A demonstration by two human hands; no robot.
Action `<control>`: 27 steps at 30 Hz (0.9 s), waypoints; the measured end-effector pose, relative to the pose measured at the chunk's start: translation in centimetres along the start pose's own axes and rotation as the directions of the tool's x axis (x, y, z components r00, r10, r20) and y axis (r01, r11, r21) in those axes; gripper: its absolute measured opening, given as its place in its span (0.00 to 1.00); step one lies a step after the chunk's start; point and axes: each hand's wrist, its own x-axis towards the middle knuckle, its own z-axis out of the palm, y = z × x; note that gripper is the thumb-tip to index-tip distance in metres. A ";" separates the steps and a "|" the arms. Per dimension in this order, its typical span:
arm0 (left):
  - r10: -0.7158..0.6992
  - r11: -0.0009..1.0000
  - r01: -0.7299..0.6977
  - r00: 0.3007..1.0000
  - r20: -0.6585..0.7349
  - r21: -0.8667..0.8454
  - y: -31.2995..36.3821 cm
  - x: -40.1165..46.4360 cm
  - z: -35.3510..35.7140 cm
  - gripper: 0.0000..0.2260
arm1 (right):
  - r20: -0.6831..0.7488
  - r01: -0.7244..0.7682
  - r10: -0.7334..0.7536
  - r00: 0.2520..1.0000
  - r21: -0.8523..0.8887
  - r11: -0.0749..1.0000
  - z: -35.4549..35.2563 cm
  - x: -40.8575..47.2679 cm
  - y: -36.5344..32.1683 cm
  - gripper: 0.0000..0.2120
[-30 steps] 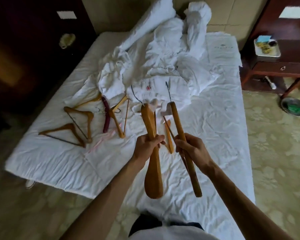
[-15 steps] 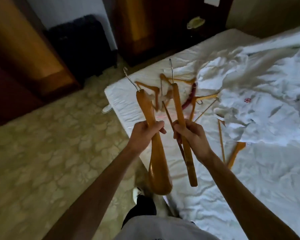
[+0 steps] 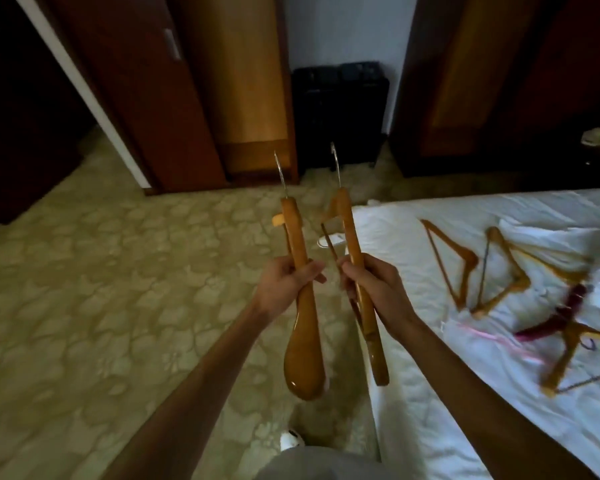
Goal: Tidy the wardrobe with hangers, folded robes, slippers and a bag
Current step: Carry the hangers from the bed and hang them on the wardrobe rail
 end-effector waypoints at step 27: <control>-0.006 0.998 -0.004 0.984 -0.177 -0.058 2.2 54.2 -23.3 0.10 | 0.121 0.032 -0.050 0.991 0.145 0.989 13.4 60.2 -2.5 0.25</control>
